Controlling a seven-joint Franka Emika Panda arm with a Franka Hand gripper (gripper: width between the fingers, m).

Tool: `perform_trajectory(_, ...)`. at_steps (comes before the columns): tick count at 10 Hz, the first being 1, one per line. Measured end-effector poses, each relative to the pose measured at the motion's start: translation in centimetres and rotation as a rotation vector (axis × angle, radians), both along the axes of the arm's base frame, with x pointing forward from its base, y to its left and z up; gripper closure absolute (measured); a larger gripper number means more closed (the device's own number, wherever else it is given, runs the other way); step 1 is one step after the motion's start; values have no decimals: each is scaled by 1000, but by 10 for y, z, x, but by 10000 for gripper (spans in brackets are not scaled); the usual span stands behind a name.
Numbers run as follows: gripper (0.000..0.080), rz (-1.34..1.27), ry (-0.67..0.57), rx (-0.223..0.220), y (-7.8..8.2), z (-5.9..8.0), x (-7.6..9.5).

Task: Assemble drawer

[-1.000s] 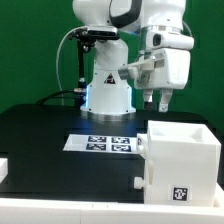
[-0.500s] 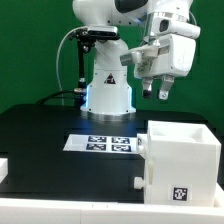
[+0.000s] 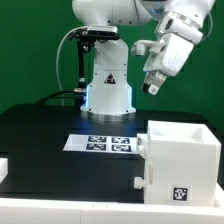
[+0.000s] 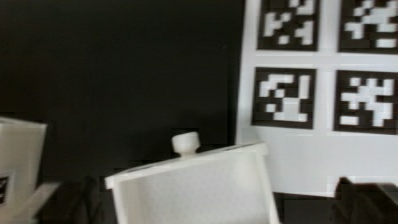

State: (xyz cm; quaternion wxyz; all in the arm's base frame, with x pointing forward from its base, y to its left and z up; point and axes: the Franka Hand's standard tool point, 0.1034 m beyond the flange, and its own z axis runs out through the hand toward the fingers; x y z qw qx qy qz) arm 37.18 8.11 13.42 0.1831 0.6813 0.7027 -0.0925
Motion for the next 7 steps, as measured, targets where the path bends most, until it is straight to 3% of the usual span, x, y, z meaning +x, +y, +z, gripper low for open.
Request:
perform_trajectory(2, 151, -29, -24, 77, 15, -13, -10)
perform_trajectory(4, 151, -35, -27, 93, 29, -18, -16)
perform_trajectory(7, 151, -41, -17, 111, 34, -25, -18)
